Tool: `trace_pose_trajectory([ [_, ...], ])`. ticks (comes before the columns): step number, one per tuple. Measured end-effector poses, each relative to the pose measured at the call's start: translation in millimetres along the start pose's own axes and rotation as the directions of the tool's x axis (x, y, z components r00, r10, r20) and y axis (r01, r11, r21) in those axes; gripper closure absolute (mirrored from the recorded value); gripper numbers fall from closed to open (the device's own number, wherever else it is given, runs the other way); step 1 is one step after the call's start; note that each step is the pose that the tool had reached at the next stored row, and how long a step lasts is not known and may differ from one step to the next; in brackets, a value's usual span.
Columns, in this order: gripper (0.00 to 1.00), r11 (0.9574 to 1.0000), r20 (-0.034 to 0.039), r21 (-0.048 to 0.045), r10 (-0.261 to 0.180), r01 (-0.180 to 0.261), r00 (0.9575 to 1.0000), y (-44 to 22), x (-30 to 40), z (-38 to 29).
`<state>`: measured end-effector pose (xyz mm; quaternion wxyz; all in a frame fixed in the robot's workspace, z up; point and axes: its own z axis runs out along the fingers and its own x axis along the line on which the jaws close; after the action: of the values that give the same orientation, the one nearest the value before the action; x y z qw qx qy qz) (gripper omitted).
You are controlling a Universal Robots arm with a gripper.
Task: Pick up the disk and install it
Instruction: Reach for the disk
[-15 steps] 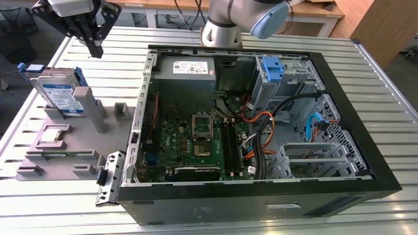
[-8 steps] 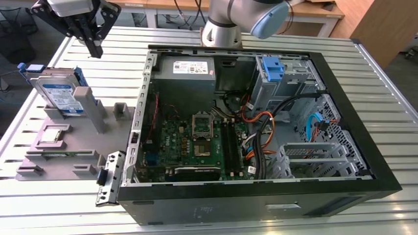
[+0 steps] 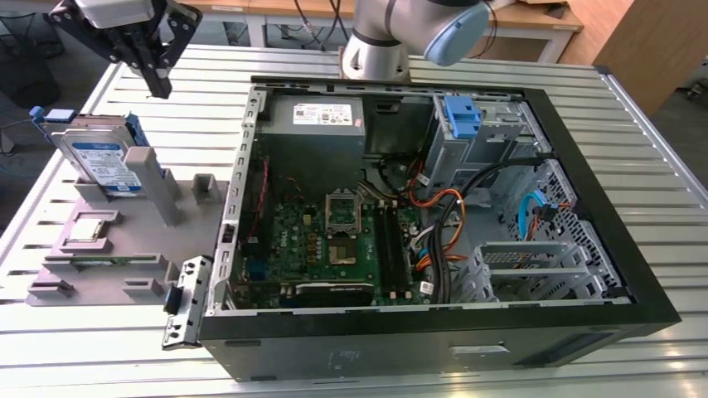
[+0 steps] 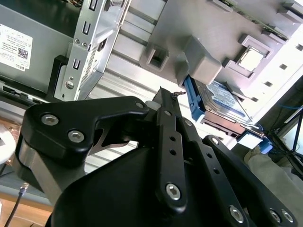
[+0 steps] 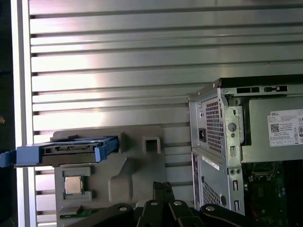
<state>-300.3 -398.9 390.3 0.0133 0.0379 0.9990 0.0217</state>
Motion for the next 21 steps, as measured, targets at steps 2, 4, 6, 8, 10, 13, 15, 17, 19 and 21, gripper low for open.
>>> trace_pose_trajectory([
  [2,0.89,1.0000,0.0000,0.0000,0.000,0.000,1.0000,-0.2,2.1,0.1],
  [4,0.89,1.0000,0.0000,0.0001,0.000,0.000,1.0000,-0.4,4.4,0.3],
  [6,0.89,1.0000,0.0000,0.0000,0.000,0.000,1.0000,-0.5,6.4,0.7],
  [8,0.89,1.0000,0.0001,0.0000,0.000,0.000,1.0000,-0.7,8.2,1.2],
  [10,0.89,1.0000,0.0000,0.0000,0.000,0.000,1.0000,-0.8,10.0,1.7],
  [13,0.89,1.0000,0.0000,0.0000,0.000,0.000,1.0000,-1.1,13.1,2.2],
  [15,0.89,1.0000,0.0001,0.0000,0.000,0.000,1.0000,-1.3,15.2,2.5],
  [17,0.89,1.0000,-0.0001,0.0001,0.000,0.000,1.0000,-1.4,17.3,2.8],
  [19,0.89,1.0000,0.0001,0.0000,0.000,0.000,1.0000,-1.6,18.8,3.4],
  [21,0.89,1.0000,0.0001,-0.0001,0.000,0.000,1.0000,-1.7,20.1,4.0],
])
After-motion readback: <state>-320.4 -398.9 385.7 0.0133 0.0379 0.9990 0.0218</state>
